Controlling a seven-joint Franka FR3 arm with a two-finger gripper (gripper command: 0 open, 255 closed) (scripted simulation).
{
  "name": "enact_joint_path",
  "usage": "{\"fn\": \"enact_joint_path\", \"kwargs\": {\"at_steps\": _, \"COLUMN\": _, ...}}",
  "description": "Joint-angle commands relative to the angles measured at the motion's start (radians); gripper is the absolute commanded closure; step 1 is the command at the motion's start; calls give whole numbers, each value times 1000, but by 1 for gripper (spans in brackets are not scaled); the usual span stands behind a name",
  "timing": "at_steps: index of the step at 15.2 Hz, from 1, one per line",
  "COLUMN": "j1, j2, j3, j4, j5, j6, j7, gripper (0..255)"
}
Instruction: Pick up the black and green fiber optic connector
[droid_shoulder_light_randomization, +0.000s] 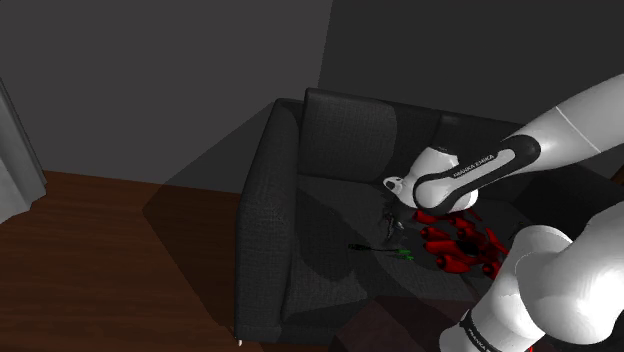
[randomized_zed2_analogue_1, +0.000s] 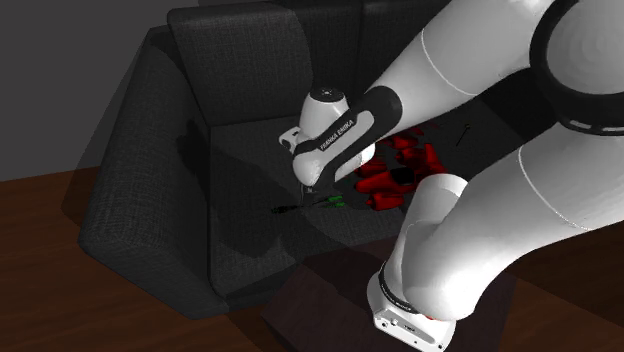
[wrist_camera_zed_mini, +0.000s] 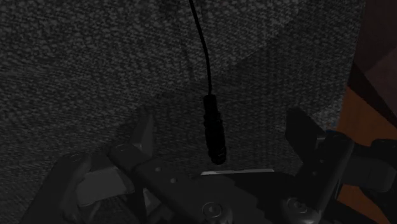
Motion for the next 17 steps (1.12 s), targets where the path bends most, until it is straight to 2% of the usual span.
{"fn": "enact_joint_path", "kwargs": {"at_steps": 1, "j1": 120, "j2": 88, "j3": -96, "j4": -1, "j5": 98, "j6": 103, "j7": -130, "gripper": 0}}
{"fn": "enact_joint_path", "kwargs": {"at_steps": 3, "j1": 192, "j2": 132, "j3": -150, "j4": 0, "j5": 169, "j6": 145, "j7": -185, "gripper": 0}}
{"fn": "enact_joint_path", "kwargs": {"at_steps": 5, "j1": 295, "j2": 177, "j3": -225, "j4": 4, "j5": 276, "j6": 184, "j7": -263, "gripper": 0}}
{"fn": "enact_joint_path", "kwargs": {"at_steps": 7, "j1": 455, "j2": 226, "j3": -340, "j4": 15, "j5": 442, "j6": 216, "j7": -386, "gripper": 0}}
{"fn": "enact_joint_path", "kwargs": {"at_steps": 8, "j1": 566, "j2": 256, "j3": -418, "j4": 26, "j5": 571, "j6": 225, "j7": -480, "gripper": 0}}
{"fn": "enact_joint_path", "kwargs": {"at_steps": 9, "j1": 646, "j2": 278, "j3": -475, "j4": 36, "j5": 667, "j6": 225, "j7": -550, "gripper": 0}}
{"fn": "enact_joint_path", "kwargs": {"at_steps": 10, "j1": 643, "j2": 279, "j3": -472, "j4": 36, "j5": 669, "j6": 225, "j7": -552, "gripper": 0}}
{"fn": "enact_joint_path", "kwargs": {"at_steps": 11, "j1": 653, "j2": 283, "j3": -479, "j4": 39, "j5": 681, "j6": 223, "j7": -561, "gripper": 255}}
{"fn": "enact_joint_path", "kwargs": {"at_steps": 17, "j1": 648, "j2": 282, "j3": -476, "j4": 41, "j5": 672, "j6": 222, "j7": -555, "gripper": 255}}
